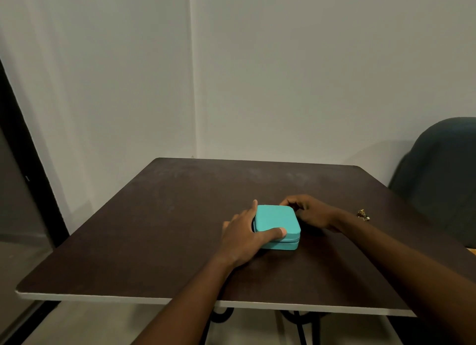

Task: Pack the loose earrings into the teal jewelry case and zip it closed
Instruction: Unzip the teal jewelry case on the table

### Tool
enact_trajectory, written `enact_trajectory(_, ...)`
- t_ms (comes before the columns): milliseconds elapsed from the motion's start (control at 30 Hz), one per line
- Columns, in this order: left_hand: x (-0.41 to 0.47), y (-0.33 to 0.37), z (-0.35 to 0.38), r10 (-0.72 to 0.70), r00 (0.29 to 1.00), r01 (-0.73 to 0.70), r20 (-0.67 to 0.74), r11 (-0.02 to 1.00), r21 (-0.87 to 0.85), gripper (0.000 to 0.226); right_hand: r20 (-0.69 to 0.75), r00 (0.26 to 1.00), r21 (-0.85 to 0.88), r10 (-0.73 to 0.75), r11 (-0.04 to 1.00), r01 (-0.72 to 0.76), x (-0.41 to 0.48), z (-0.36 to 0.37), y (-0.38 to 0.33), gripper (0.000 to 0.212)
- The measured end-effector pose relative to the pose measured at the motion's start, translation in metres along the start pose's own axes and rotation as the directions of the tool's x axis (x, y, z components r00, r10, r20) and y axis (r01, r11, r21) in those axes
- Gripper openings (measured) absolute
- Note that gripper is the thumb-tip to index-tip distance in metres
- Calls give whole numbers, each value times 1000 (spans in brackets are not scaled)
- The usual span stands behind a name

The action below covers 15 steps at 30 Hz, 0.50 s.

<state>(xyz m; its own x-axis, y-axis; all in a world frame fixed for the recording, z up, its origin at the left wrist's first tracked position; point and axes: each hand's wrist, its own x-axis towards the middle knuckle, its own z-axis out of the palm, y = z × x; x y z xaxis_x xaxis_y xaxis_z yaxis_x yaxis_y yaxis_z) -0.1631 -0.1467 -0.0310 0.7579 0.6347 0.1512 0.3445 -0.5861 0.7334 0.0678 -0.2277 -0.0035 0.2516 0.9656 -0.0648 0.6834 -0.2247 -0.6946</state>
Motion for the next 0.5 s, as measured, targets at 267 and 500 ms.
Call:
enact_trajectory(267,-1,1,-1,-2,1000,2,0,1000,5,104,53,997,3,48,999,-49,5,-1,-1,36)
enact_trajectory(500,0,0,-1,-6,1000,6,12,1000,9,105,45,999,24,30,999,-31,8,-5,1,29)
